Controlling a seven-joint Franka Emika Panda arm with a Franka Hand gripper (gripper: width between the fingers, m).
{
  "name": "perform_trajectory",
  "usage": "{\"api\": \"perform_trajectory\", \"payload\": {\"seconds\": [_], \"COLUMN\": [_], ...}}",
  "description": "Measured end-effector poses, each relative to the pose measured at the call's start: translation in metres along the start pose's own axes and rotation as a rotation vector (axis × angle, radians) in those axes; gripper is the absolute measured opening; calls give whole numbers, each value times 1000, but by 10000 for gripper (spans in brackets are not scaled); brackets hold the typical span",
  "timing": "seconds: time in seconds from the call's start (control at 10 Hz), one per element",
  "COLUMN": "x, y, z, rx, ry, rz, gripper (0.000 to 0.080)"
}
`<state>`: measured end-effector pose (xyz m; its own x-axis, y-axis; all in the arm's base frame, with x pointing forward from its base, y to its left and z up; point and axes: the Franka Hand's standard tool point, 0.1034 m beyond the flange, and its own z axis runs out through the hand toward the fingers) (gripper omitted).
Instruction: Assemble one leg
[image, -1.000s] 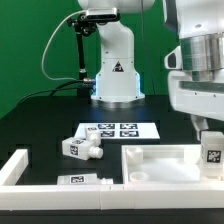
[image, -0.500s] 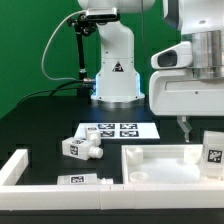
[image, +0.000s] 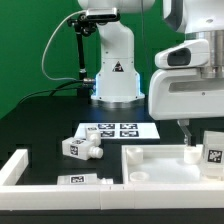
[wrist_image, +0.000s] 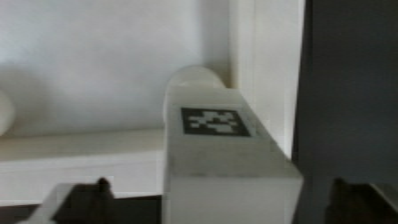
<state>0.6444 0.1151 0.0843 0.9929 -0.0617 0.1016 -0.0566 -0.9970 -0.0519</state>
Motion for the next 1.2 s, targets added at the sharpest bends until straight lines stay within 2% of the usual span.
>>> {"api": "perform_trajectory", "payload": {"seconds": [0.1,0.2,0.3,0.4,0.6,0.7,0.8,1.0,1.2], "x": [0,0,0,0,-2,-2,-3,-4,-4], "y": [0,0,2,4,6,7,10,10,10], "z": [0,0,0,0,2,2,2,2,2], "rx": [1,0,-2,-8,0,8,28,31,26], "ry": [0,1,0,2,19,17,10,5,10], "rz": [61,133,239,394,761,945,1090,1134,1052], "gripper": [472,333,290,290,290,290,290,291,291]}}
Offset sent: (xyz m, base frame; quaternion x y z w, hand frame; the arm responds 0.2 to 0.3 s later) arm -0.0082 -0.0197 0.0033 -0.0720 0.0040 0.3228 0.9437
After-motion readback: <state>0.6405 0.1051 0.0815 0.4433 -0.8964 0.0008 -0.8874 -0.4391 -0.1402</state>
